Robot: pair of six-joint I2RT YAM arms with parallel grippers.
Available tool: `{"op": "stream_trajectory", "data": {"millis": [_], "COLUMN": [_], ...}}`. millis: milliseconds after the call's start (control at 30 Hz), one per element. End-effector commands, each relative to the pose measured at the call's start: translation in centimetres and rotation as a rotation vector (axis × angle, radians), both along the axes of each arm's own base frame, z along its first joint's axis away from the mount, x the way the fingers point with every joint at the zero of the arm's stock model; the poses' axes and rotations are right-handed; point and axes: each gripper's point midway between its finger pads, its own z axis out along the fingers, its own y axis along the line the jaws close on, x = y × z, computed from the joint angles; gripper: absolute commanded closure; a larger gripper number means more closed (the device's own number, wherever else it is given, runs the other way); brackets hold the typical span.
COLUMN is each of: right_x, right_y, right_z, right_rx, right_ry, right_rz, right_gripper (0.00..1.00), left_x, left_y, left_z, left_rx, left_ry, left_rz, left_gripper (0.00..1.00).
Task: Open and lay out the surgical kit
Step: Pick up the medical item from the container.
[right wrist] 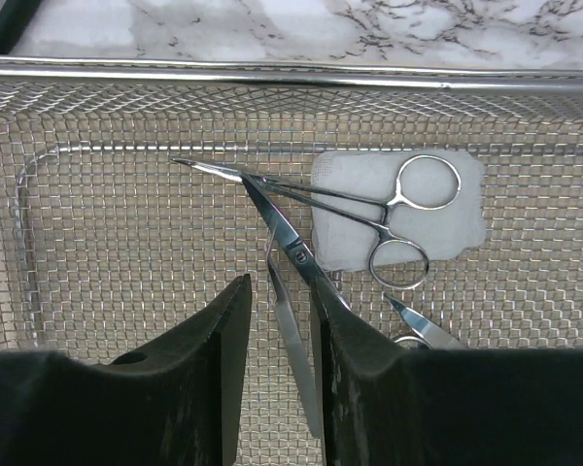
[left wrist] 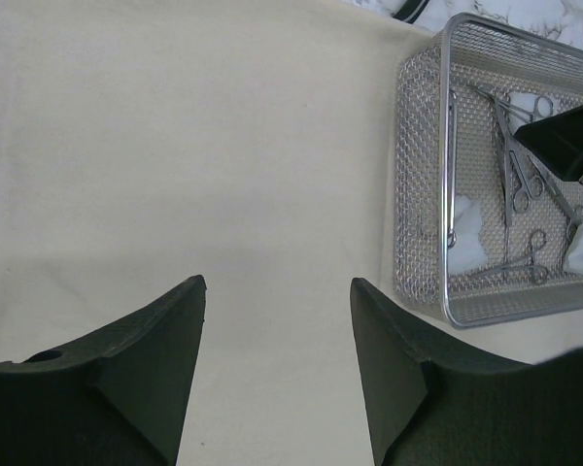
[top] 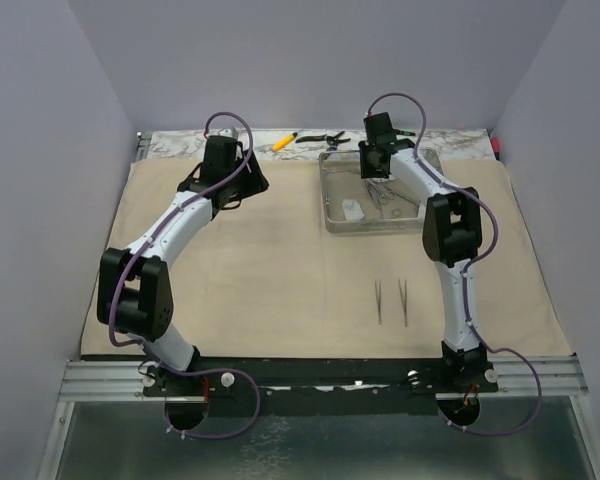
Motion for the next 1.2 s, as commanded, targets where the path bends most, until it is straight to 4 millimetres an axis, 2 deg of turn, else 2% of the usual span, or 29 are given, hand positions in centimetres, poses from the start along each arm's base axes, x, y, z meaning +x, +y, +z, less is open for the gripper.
{"op": "stream_trajectory", "data": {"millis": [0, 267, 600, 767, 867, 933, 1100, 1167], "right_x": [-0.1, -1.2, -1.2, -0.9, -0.4, -0.2, 0.1, 0.1], "right_y": [0.4, 0.1, -0.3, -0.7, -0.4, 0.0, 0.6, 0.6], "right_z": [-1.6, -3.9, -5.2, -5.0, -3.4, -1.7, 4.2, 7.4], "right_rx": [0.020, 0.010, -0.016, -0.040, -0.024, -0.002, 0.061, 0.088], "right_ry": [0.037, 0.096, 0.126, 0.118, 0.086, 0.051, -0.081, -0.155], "right_rz": [0.045, 0.062, 0.042, 0.038, 0.050, 0.057, 0.063, 0.058], "right_gripper": [0.68, 0.72, 0.72, 0.83, 0.93, 0.94, 0.96, 0.96], "left_x": [0.6, 0.7, 0.6, 0.2, 0.1, 0.1, 0.1, 0.0], "left_y": [-0.2, 0.1, 0.8, 1.2, 1.4, 1.5, 1.7, 1.7], "left_z": [0.5, -0.7, -0.3, 0.0, 0.4, 0.8, 2.2, 2.7], "left_rx": [-0.025, -0.026, -0.027, -0.027, -0.027, -0.027, -0.030, -0.034], "left_ry": [0.007, 0.040, 0.034, 0.030, 0.022, 0.013, -0.020, -0.031], "left_rz": [-0.008, -0.004, 0.003, 0.007, 0.010, 0.012, 0.012, 0.010], "left_gripper": [0.37, 0.37, 0.37, 0.37, 0.37, 0.37, 0.37, 0.37]}}
